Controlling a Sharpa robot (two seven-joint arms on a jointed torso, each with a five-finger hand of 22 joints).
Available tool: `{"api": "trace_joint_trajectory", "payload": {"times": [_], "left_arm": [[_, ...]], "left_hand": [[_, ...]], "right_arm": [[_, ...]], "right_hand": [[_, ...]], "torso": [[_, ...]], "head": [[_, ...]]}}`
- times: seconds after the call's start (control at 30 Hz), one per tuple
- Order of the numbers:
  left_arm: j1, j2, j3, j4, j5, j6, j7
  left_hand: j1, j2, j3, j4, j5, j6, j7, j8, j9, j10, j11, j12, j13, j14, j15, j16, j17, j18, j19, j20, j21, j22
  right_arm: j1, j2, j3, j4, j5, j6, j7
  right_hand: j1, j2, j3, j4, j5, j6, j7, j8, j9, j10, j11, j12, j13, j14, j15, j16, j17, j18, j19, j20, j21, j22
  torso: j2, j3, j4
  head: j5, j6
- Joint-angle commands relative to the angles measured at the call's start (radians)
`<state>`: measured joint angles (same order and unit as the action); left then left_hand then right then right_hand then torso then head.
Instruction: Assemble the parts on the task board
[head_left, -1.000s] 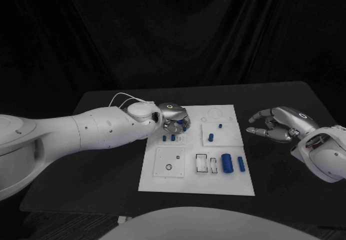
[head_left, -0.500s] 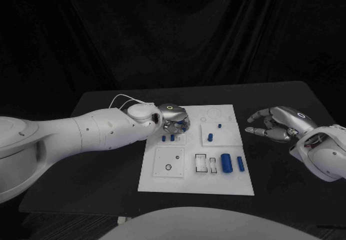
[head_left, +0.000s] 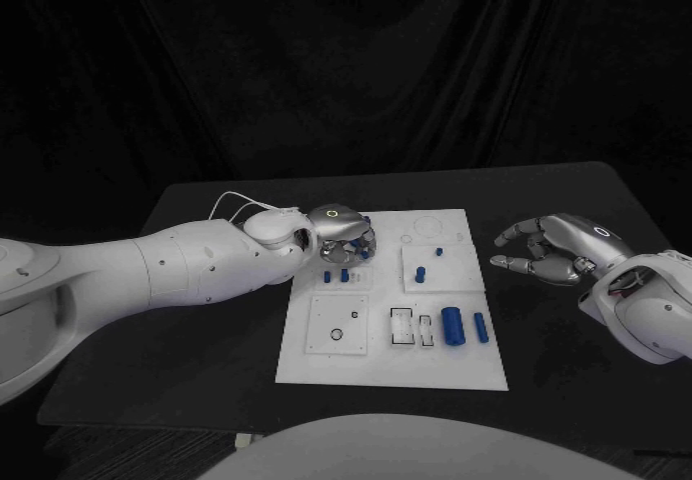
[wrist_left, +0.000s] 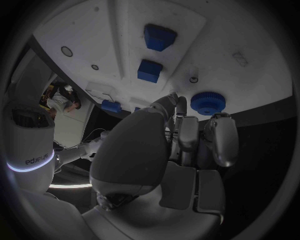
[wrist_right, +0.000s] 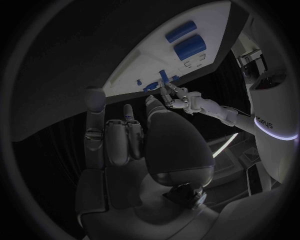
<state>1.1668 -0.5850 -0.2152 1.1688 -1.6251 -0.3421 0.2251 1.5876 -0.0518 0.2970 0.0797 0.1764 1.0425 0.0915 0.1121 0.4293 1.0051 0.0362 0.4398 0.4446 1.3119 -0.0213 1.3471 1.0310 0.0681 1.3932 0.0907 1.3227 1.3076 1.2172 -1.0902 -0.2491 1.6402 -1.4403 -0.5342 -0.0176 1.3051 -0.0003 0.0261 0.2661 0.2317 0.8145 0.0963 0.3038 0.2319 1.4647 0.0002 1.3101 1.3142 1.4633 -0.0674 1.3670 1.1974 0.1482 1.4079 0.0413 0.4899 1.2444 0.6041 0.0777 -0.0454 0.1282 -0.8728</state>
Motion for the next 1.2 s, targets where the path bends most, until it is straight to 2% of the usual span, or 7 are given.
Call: {"api": "trace_joint_trajectory", "payload": {"times": [0.03,0.1,0.3,0.43,0.57,0.7,1.2], "left_arm": [[0.001,-0.020,0.001,0.036,-0.001,-0.066,0.000],[0.007,-0.038,0.001,0.063,-0.001,-0.064,-0.009],[0.020,-0.079,0.001,0.113,-0.001,-0.047,-0.024],[0.025,-0.108,0.001,0.135,-0.001,-0.022,-0.034],[0.026,-0.138,0.001,0.154,-0.001,0.006,-0.047],[0.027,-0.162,0.001,0.169,-0.001,0.021,-0.057],[0.027,-0.178,0.001,0.158,-0.001,0.048,-0.078]], "left_hand": [[-0.003,-0.006,0.000,0.002,-0.007,0.017,0.008,-0.006,-0.003,0.014,0.000,-0.009,-0.007,0.008,-0.001,-0.006,-0.004,-0.006,0.009,-0.001,0.004,0.182],[-0.011,-0.010,-0.003,0.007,-0.008,0.025,0.009,-0.007,-0.006,0.025,0.000,-0.020,-0.015,0.009,0.001,-0.009,-0.008,-0.006,0.009,-0.001,0.003,0.181],[-0.017,-0.014,-0.003,0.012,-0.008,0.030,0.010,-0.011,-0.011,0.031,0.001,-0.045,-0.031,0.008,0.002,-0.015,-0.015,-0.005,0.007,-0.001,-0.002,0.180],[-0.022,-0.017,-0.002,0.017,-0.009,0.033,0.010,-0.016,-0.016,0.035,0.003,-0.071,-0.047,0.007,0.003,-0.019,-0.021,-0.005,0.005,0.000,-0.005,0.179],[-0.027,-0.021,-0.001,0.024,-0.013,0.029,0.011,-0.025,-0.022,0.036,0.006,-0.103,-0.068,0.002,0.004,-0.027,-0.033,-0.003,0.001,0.001,-0.013,0.177],[-0.029,-0.023,0.000,0.029,-0.017,0.026,0.011,-0.031,-0.027,0.036,0.008,-0.122,-0.081,-0.002,0.005,-0.031,-0.039,-0.002,-0.003,0.001,-0.019,0.176],[-0.034,-0.033,0.005,0.041,-0.019,0.021,0.011,-0.041,-0.036,0.024,0.013,-0.178,-0.121,-0.011,0.006,-0.040,-0.052,0.000,-0.010,0.003,-0.031,0.173]], "right_arm": [[-0.003,-0.002,0.001,0.002,-0.001,0.008,-0.008],[-0.004,-0.002,0.001,0.002,-0.001,0.010,-0.008],[-0.005,-0.002,0.001,0.001,-0.001,0.014,-0.008],[-0.005,-0.003,0.001,0.001,-0.001,0.018,-0.009],[-0.005,-0.005,0.001,0.001,-0.001,0.021,-0.011],[-0.005,-0.006,0.001,0.000,-0.001,0.025,-0.012],[-0.010,-0.004,0.001,-0.002,-0.001,0.038,-0.015]], "right_hand": [[0.003,0.001,-0.001,0.003,0.004,0.007,0.003,-0.006,-0.002,0.004,0.008,-0.003,0.003,0.044,0.005,-0.004,-0.001,0.008,0.001,0.004,-0.002,0.000],[0.003,0.001,0.000,0.003,0.003,0.008,0.003,-0.006,-0.002,0.003,0.008,-0.005,0.001,0.044,0.005,-0.005,-0.003,0.009,0.001,0.004,-0.005,-0.001],[0.003,0.001,0.000,0.003,0.003,0.008,0.003,-0.006,-0.002,0.003,0.008,-0.005,0.001,0.044,0.005,-0.005,-0.003,0.009,0.001,0.004,-0.005,-0.001],[0.003,0.001,0.000,0.003,0.003,0.008,0.003,-0.006,-0.002,0.003,0.008,-0.005,0.001,0.044,0.005,-0.005,-0.003,0.009,0.001,0.004,-0.005,-0.001],[0.003,0.002,0.000,0.003,0.002,0.009,0.003,-0.006,-0.002,0.003,0.008,-0.006,0.000,0.043,0.005,-0.005,-0.004,0.009,0.001,0.004,-0.007,-0.001],[0.003,0.002,0.000,0.003,0.002,0.009,0.003,-0.006,-0.002,0.003,0.008,-0.006,0.000,0.043,0.005,-0.005,-0.004,0.009,0.001,0.004,-0.007,-0.001],[0.003,0.002,-0.001,0.003,0.001,0.009,0.003,-0.006,-0.002,0.002,0.008,-0.008,-0.002,0.043,0.005,-0.006,-0.006,0.009,0.000,0.004,-0.010,-0.002]], "torso": [[0.000,0.0002,0.0012],[0.000,0.0002,0.0009],[0.000,-0.0009,0.0045],[0.000,-0.0015,0.0032],[-0.001,0.0010,0.0011],[-0.001,0.0023,0.0060],[0.000,0.0003,0.0076]], "head": [[0.002,0.000],[0.010,0.000],[0.008,0.000],[0.009,0.000],[0.012,0.000],[0.010,0.000],[0.010,0.000]]}}
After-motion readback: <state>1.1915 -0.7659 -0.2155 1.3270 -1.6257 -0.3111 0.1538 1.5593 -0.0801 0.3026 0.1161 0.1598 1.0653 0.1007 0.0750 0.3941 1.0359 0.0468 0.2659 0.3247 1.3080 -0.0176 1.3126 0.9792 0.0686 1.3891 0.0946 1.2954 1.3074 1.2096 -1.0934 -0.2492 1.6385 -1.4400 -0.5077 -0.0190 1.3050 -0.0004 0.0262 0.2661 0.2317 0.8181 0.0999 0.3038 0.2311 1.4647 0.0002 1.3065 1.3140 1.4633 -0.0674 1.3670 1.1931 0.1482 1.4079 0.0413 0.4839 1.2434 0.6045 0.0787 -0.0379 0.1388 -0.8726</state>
